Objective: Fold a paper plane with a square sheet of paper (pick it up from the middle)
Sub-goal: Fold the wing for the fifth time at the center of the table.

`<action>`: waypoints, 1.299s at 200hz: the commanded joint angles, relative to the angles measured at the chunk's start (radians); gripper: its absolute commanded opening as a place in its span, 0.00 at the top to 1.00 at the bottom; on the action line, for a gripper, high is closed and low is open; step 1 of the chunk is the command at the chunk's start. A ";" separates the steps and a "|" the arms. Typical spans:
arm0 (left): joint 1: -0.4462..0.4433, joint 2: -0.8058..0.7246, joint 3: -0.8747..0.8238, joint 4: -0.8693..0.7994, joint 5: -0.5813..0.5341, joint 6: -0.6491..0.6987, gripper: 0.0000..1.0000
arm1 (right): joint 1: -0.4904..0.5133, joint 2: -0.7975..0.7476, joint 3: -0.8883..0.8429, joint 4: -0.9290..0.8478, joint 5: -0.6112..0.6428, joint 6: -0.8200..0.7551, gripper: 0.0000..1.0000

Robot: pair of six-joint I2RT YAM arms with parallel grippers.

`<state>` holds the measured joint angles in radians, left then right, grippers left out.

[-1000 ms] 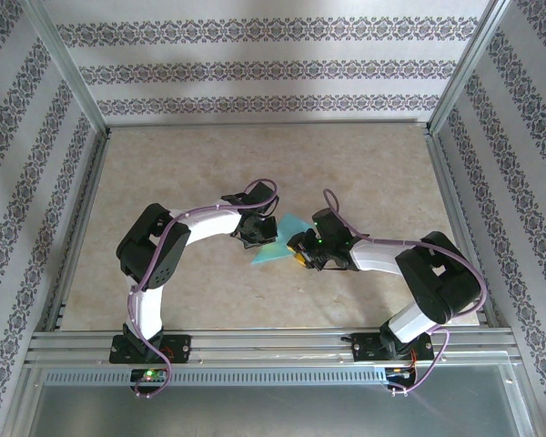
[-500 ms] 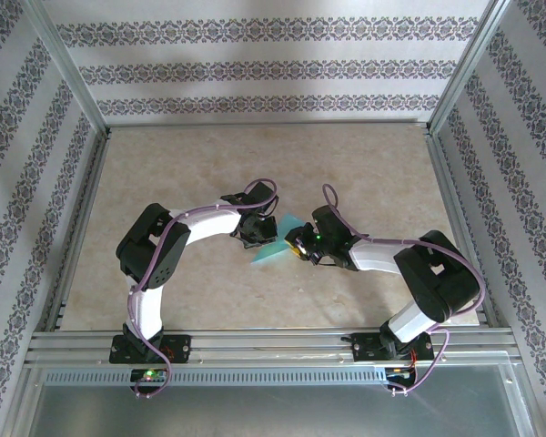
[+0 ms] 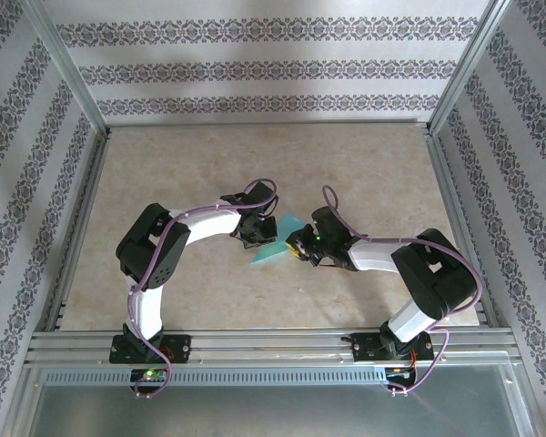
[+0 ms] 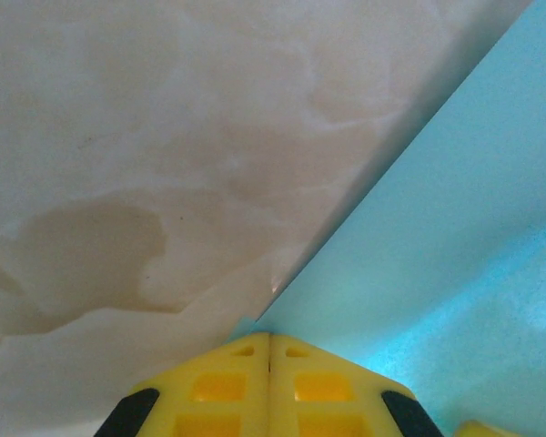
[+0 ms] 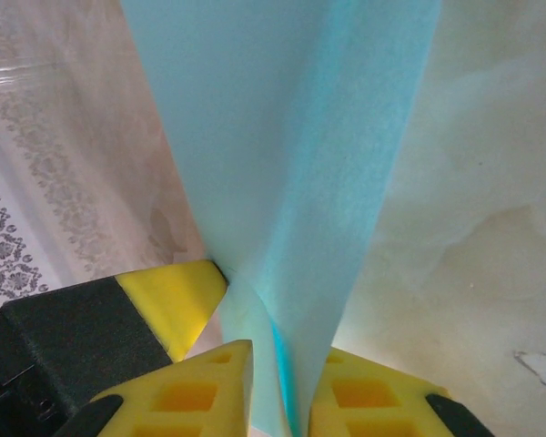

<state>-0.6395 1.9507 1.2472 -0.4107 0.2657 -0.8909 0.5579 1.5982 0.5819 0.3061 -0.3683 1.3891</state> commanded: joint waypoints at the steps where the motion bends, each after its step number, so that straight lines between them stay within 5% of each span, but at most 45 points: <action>1: 0.017 -0.017 -0.016 -0.034 -0.015 0.016 0.95 | -0.013 0.014 -0.010 -0.008 -0.009 0.002 0.87; 58: 0.026 -0.162 -0.031 0.044 -0.011 0.134 0.78 | -0.022 -0.027 0.010 -0.054 0.003 -0.045 1.00; 135: -0.015 -0.379 -0.316 0.386 0.027 0.642 0.45 | -0.062 -0.076 0.043 -0.130 -0.050 -0.061 1.00; 200: -0.094 -0.330 -0.375 0.482 -0.021 0.968 0.43 | -0.078 -0.085 0.072 -0.162 -0.072 -0.047 1.00; 260: -0.144 -0.256 -0.353 0.506 -0.071 1.095 0.44 | -0.088 -0.075 0.084 -0.161 -0.087 -0.029 1.00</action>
<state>-0.7605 1.6665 0.8810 0.0467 0.2302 0.0998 0.4793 1.5375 0.6430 0.1600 -0.4358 1.3407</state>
